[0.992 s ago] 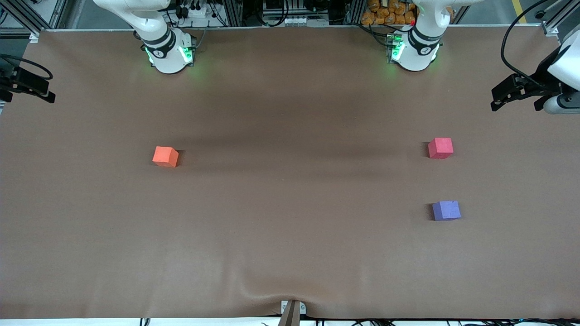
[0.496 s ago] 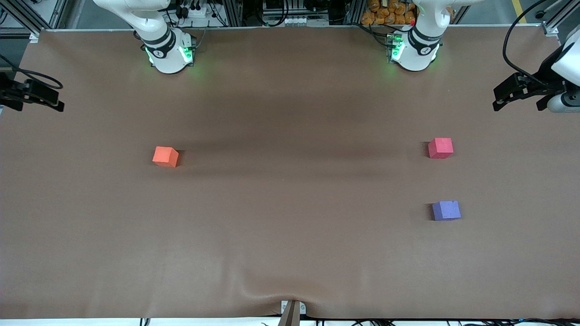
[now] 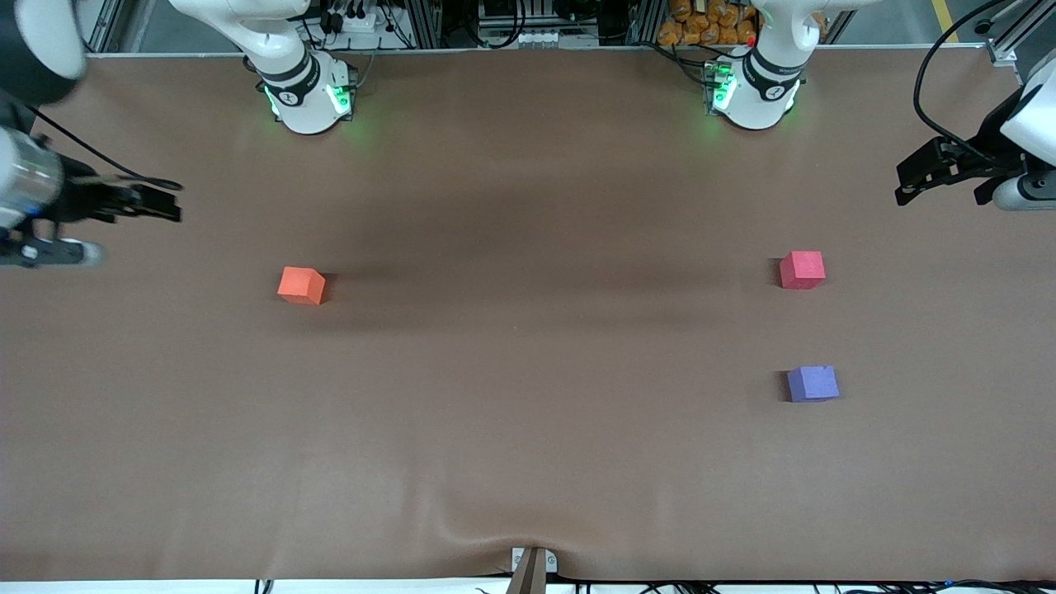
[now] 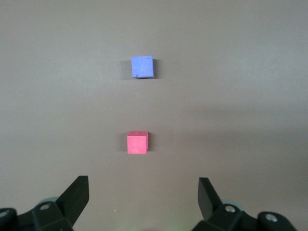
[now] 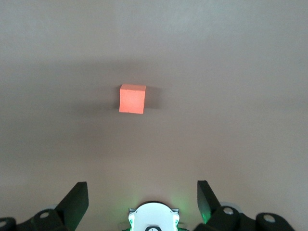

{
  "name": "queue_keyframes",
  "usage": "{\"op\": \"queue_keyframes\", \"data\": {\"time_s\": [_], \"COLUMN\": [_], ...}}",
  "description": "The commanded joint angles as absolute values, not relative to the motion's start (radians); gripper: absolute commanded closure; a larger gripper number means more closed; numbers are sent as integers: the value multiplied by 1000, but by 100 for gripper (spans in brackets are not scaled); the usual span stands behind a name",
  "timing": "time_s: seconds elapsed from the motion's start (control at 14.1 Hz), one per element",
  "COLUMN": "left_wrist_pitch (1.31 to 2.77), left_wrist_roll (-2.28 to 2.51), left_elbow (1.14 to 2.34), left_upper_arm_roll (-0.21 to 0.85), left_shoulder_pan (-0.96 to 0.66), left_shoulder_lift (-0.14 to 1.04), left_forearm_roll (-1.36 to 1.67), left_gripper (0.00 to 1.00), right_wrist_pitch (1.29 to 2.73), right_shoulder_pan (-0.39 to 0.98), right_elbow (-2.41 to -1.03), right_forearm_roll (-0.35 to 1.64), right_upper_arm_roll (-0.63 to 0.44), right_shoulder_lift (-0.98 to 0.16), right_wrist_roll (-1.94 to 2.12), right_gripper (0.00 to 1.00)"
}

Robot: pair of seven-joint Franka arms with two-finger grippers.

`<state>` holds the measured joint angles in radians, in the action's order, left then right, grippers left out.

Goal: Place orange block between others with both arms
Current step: 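Reach the right gripper down to the orange cube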

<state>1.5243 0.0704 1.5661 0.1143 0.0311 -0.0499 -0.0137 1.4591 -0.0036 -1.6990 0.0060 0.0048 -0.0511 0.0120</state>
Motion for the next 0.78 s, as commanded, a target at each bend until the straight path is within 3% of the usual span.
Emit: {"op": "queue_keyframes", "data": {"time_s": [0.0,0.71], "left_wrist_pitch": [1506,1506], "left_wrist_roll": [60,49], "left_elbow": [1539,1502], "left_upper_arm_roll": [117,120], "left_shoulder_pan": [40,37], "left_shoulder_lift": [-48,-46], "left_forearm_roll": [-9,-2], "left_gripper": [0,0], "right_wrist_pitch": [1589,1954], "right_shoulder_pan": [34,43], "right_elbow": [-1872,-2100], "right_forearm_roll": [2,21], "right_upper_arm_roll": [6,8], "right_shoulder_lift": [-28,-158], "right_wrist_roll": [2,-2], "right_gripper": [0,0]}}
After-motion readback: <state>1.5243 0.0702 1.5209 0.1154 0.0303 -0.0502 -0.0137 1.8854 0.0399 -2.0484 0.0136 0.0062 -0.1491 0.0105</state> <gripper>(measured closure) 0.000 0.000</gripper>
